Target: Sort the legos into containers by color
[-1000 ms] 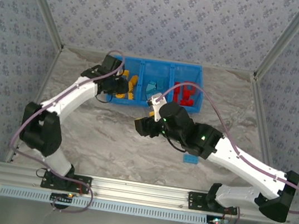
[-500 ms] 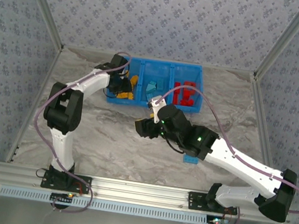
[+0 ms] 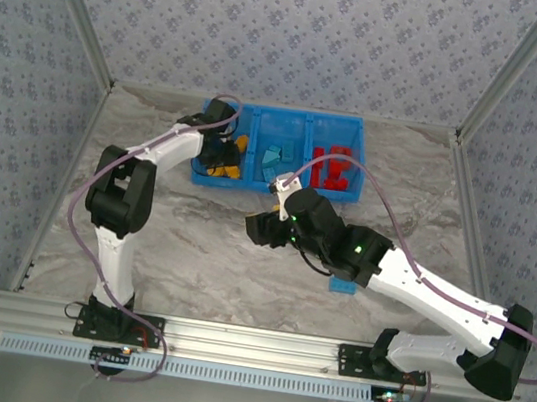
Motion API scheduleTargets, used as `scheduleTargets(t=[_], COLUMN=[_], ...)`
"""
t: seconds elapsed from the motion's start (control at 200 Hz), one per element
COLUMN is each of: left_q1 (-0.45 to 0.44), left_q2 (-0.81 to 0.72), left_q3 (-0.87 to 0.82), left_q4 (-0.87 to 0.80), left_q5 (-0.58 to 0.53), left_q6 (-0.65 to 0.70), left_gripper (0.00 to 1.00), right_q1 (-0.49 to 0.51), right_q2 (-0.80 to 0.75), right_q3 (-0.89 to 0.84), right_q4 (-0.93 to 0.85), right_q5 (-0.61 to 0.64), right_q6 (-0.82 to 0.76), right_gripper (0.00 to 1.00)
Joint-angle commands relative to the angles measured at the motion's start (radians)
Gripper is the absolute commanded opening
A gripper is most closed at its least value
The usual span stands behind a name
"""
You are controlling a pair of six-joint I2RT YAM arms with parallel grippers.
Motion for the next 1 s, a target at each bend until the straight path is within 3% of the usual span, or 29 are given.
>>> scheduleTargets(t=[0.0,0.28,0.53,0.755,0.994], left_q1=[-0.008,-0.02,-0.029,-0.091,-0.094], left_q2=[-0.016,-0.013,-0.019,0.027,-0.011], left_q3=[0.049,0.047,0.031,0.088,0.103], left_q4=[-0.068,-0.137,-0.098,-0.088,-0.098], left_q5=[-0.053,-0.197,-0.196,-0.167,-0.196], left_q6=[0.037,0.107,0.15,0.177,0.155], left_gripper=[0.39,0.33,0.3,0.36,0.49], right_q1=[-0.008,-0.008,-0.007,-0.006,-0.003], right_q2=[0.002,0.001,0.022,0.024,0.017], right_q3=[0.007,0.015,0.024,0.024,0.02], right_q4=[0.005,-0.007,0.003,-0.006,-0.013], right_q5=[0.002,0.001,-0.011,-0.01,-0.007], right_q6=[0.017,0.02,0.028,0.032,0.033], right_gripper=[0.68,0.68,0.68,0.68,0.68])
